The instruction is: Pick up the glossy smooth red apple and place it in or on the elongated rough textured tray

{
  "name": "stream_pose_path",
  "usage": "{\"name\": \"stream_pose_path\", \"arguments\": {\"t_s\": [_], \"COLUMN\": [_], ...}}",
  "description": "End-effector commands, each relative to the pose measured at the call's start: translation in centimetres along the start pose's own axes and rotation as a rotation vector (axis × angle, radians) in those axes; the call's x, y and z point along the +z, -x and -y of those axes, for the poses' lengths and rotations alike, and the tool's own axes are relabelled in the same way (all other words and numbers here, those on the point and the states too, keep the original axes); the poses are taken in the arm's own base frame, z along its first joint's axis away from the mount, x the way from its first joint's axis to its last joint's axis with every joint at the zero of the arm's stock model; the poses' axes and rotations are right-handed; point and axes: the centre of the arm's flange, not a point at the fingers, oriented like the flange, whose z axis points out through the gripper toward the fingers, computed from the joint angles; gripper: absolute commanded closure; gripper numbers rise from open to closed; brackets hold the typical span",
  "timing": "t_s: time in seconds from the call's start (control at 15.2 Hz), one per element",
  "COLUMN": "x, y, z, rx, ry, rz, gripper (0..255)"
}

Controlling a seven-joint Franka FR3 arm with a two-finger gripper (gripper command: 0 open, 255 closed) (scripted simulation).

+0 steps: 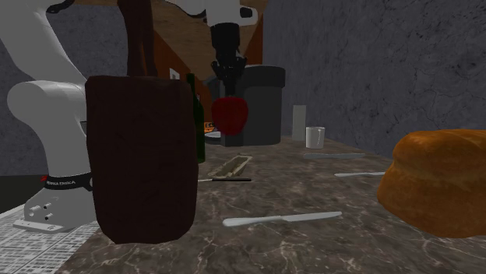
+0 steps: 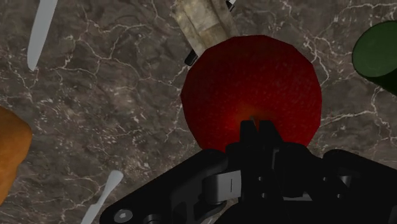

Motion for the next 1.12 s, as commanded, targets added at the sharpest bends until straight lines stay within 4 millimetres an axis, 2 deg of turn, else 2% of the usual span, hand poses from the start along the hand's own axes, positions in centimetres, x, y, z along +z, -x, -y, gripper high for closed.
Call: {"name": "stream_pose_path", "arguments": {"t_s": [0.0,0.86,1.06], "x": [1.2,8.3,8.2], "y": [0.2,1.1,1.1], "z": [0.0,-0.2,-0.2], "rx": [0.000,0.000,0.000], "ry": [0.000,0.000,0.000], "rz": [-0.001,-0.001,-0.001], "gripper": [255,255,255]}}
